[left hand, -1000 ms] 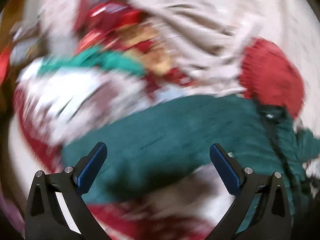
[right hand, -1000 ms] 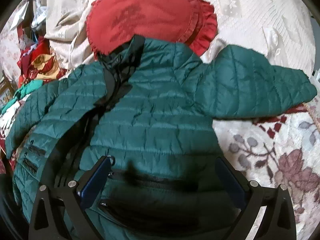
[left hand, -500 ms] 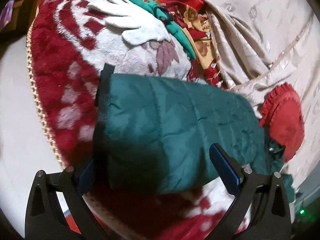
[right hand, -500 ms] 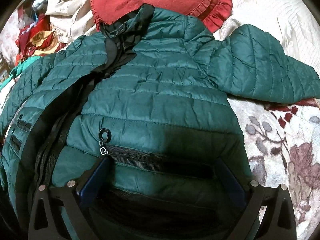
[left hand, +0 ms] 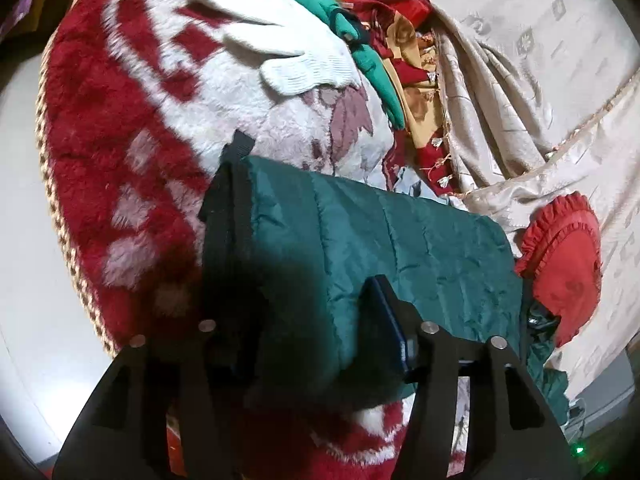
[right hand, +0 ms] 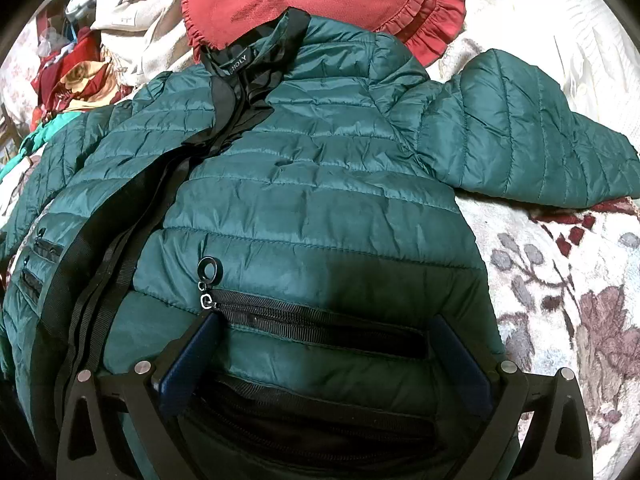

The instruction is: Fold large clothes

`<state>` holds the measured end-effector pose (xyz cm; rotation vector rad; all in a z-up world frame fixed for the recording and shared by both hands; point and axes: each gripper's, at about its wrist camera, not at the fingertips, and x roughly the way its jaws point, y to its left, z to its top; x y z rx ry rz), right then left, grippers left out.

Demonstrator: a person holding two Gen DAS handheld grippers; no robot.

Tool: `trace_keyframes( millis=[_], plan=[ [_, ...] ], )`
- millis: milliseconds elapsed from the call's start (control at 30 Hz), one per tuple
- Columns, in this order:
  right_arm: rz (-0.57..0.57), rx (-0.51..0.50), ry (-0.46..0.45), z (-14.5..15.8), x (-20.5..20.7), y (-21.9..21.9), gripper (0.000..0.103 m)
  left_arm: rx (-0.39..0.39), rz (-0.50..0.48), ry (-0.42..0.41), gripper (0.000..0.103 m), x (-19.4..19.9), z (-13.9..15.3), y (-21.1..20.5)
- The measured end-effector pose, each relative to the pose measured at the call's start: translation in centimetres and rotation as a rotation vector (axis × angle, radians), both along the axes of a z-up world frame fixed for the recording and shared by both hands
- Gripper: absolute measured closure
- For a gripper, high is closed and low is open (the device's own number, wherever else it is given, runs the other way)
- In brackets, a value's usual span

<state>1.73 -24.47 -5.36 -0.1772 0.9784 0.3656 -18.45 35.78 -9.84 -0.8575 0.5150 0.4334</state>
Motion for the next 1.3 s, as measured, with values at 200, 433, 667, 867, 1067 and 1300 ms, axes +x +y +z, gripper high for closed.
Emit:
trace_keyframes(
  millis=[200, 433, 667, 867, 1067, 1300],
  plan=[
    [-0.006, -0.010, 0.023, 0.3, 0.3, 0.2, 0.000, 0.104, -0.022, 0.006, 0.097, 0.2, 3.2, -1.3],
    [-0.140, 0.027, -0.075, 4.6, 0.4, -3.1, 0.000, 0.194, -0.155, -0.157, 0.097, 3.5, 11.5, -6.7],
    [-0.295, -0.010, -0.054, 5.8, 0.2, -8.0, 0.000, 0.210, -0.441, -0.256, 0.097, 13.8, 16.5, -18.2],
    [-0.345, -0.018, -0.070, 6.8, -0.8, -11.2, 0.000, 0.222, -0.681, -0.237, 0.097, 25.0, 17.0, -31.2],
    [-0.416, 0.006, -0.031, 6.7, -1.5, -14.8, 0.000, 0.188, -0.936, -0.263, 0.097, 31.4, 16.0, -43.7],
    [-0.494, -0.003, 0.035, 5.4, -1.2, -18.0, 0.000, 0.101, -1.063, -0.173, 0.096, 34.6, 9.5, -51.3]
  ],
)
